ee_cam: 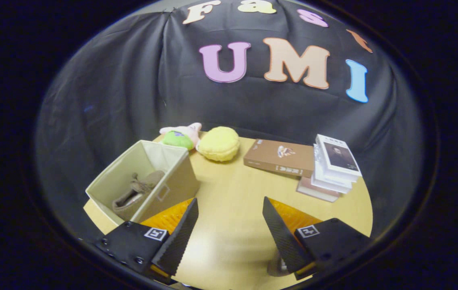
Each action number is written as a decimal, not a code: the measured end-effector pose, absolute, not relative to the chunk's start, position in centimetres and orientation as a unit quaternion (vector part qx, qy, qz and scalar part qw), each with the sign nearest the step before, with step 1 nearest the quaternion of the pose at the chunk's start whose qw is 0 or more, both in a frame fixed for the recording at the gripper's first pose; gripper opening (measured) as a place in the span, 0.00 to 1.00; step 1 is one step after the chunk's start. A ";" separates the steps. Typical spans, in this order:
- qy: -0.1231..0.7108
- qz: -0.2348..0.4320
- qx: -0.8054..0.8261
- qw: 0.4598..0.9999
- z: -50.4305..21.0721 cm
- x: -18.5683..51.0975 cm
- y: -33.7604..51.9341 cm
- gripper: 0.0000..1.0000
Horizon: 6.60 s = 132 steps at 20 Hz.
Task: Open the storage box then place both shoes into the box .Put the left shoe in first, then the right shoe, with the right side of both shoes facing outward in a uniform manner.
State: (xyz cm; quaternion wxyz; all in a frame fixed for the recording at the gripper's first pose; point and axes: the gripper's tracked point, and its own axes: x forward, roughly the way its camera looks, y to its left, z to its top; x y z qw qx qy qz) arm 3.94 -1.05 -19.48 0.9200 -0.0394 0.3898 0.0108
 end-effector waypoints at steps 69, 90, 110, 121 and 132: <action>0.518 0.041 0.221 0.825 -18.6 4.5 11.8 0.04; 0.499 0.022 0.156 0.852 -21.7 5.6 19.5 0.48; 0.220 0.057 0.027 0.973 -5.5 4.4 8.6 1.00; 0.122 -0.065 0.024 0.990 0.4 -1.3 -6.7 1.00; 0.079 -0.116 -0.009 0.990 2.1 -4.5 -11.9 1.00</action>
